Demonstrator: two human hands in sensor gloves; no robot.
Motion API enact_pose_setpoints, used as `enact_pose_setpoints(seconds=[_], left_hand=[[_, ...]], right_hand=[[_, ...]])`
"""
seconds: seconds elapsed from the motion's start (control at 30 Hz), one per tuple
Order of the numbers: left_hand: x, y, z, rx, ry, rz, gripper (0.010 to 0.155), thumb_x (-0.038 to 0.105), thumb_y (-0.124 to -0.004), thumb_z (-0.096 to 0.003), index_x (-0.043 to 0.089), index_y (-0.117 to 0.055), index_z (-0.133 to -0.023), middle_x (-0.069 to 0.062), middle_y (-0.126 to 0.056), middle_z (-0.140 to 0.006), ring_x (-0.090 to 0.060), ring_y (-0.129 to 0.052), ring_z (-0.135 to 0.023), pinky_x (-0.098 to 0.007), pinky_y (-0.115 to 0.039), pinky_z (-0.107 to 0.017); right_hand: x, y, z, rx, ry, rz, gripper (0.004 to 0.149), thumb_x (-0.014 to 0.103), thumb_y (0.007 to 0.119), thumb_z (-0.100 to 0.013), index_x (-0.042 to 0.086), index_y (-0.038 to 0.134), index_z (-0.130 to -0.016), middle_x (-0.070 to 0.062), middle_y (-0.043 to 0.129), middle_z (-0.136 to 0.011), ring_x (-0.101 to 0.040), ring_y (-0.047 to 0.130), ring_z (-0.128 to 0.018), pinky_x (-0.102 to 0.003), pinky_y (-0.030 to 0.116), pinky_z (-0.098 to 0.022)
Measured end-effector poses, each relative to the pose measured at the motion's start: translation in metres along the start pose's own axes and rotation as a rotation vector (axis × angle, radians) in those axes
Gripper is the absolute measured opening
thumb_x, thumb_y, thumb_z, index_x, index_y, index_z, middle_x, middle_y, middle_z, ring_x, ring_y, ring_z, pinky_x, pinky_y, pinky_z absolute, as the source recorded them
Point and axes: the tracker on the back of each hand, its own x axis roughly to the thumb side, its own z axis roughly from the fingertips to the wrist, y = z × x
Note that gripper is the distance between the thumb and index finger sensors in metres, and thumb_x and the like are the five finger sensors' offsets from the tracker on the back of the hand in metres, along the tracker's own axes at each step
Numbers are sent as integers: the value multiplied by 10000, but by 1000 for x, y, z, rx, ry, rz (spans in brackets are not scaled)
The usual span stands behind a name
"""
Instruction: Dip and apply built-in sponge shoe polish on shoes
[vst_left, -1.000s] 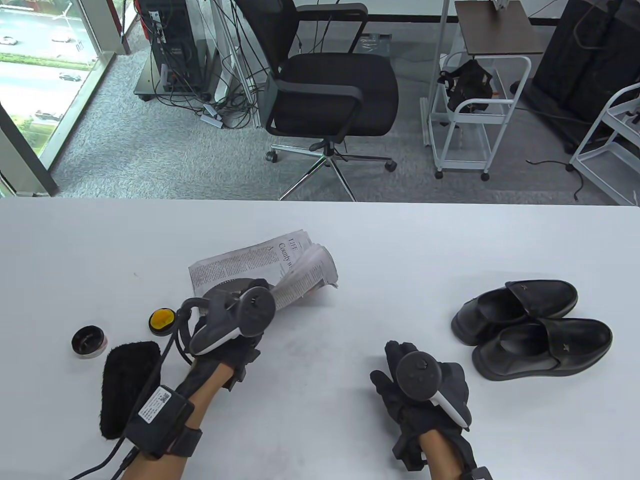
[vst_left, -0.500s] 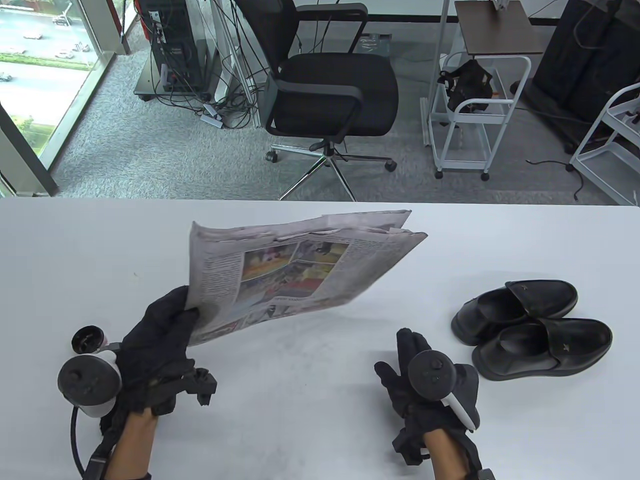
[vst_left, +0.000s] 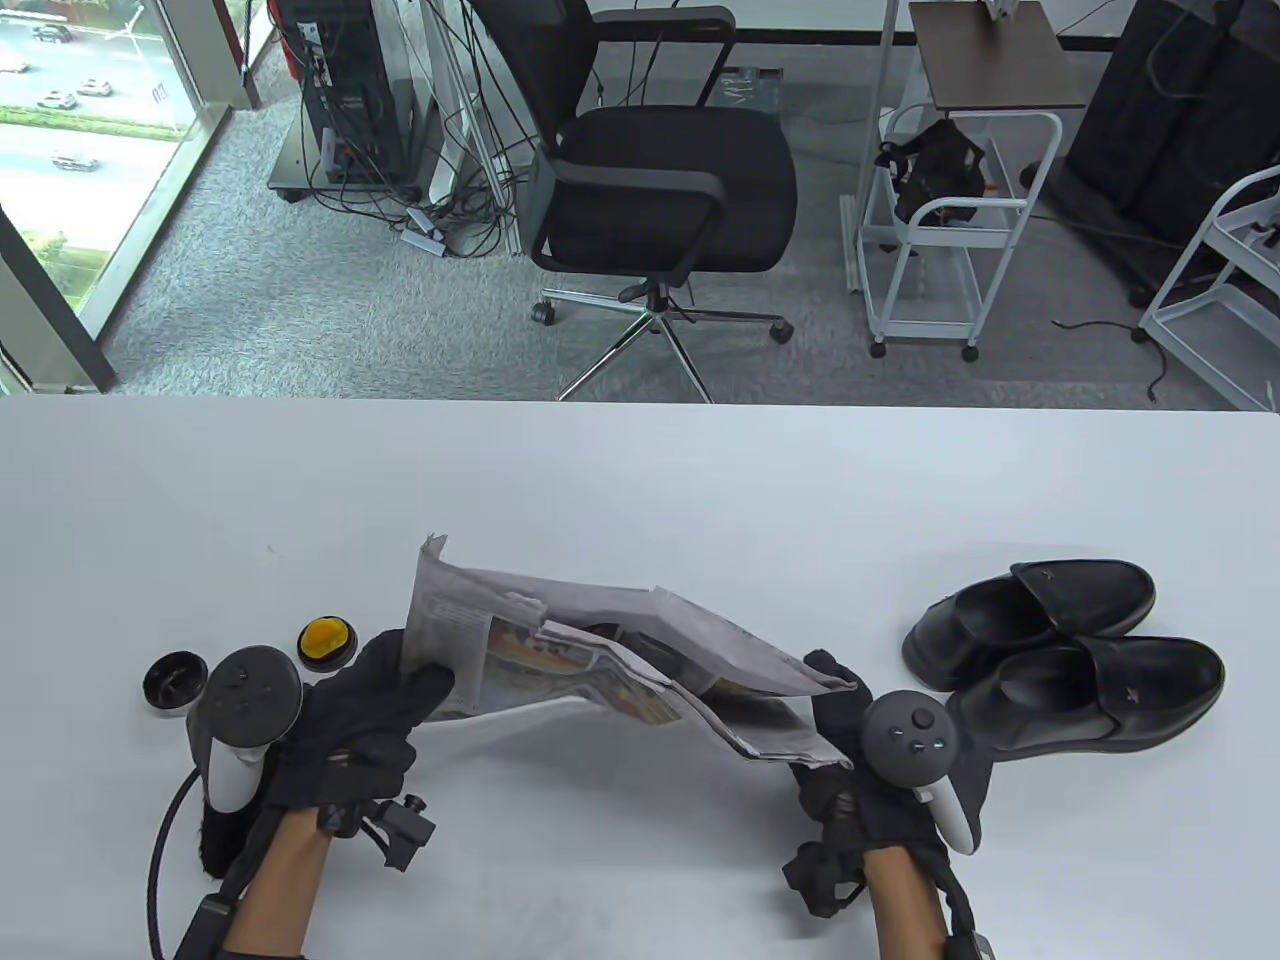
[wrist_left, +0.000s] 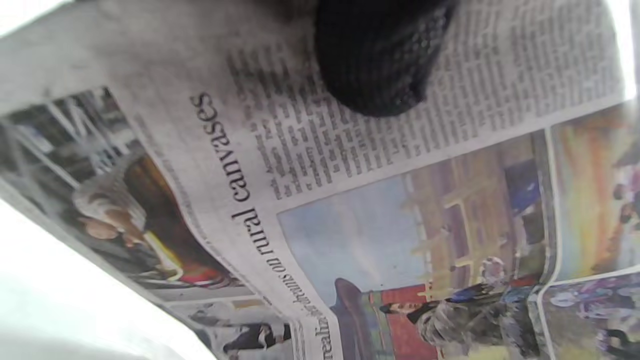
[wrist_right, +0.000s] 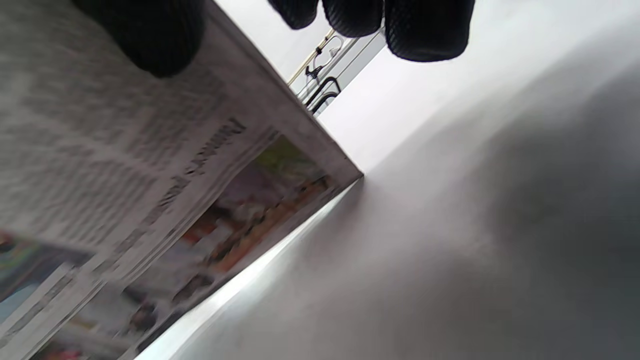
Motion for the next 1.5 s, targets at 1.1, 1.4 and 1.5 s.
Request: enact_pose_setpoints(seconds=[1.1,1.4,1.5], left_hand=[[-34,6,-19,121,126,364,419,355,-732,-620,233,-638,-1009,-235,-670,-1074,-537,-695,-926,-672,-608,-656],[-11,14,-17,-33,58,-107,621,473,-716,-615,193,-561,-1148,-321,-485,-1160,-645,-520,-936,-697,-516,-662],[-9,-1,-18,-275,95,-103,588,502,-742,-605,173,-697,-1091,-246,-596,-1111,-591,-542,-853,-652,-535,-623]], right_hand=[[4,-40,18,-281,-208,-519,355,269,821,-434,215,806,-784,-160,868,-853,-287,1040,-616,-530,814,-569],[5,-33,20,-224,-231,-354,357,267,848,-421,216,808,-771,-140,853,-881,-288,1032,-669,-530,802,-593],[6,-33,22,-248,-270,-309,357,270,855,-415,222,808,-765,-114,854,-885,-276,1031,-677,-522,806,-596]])
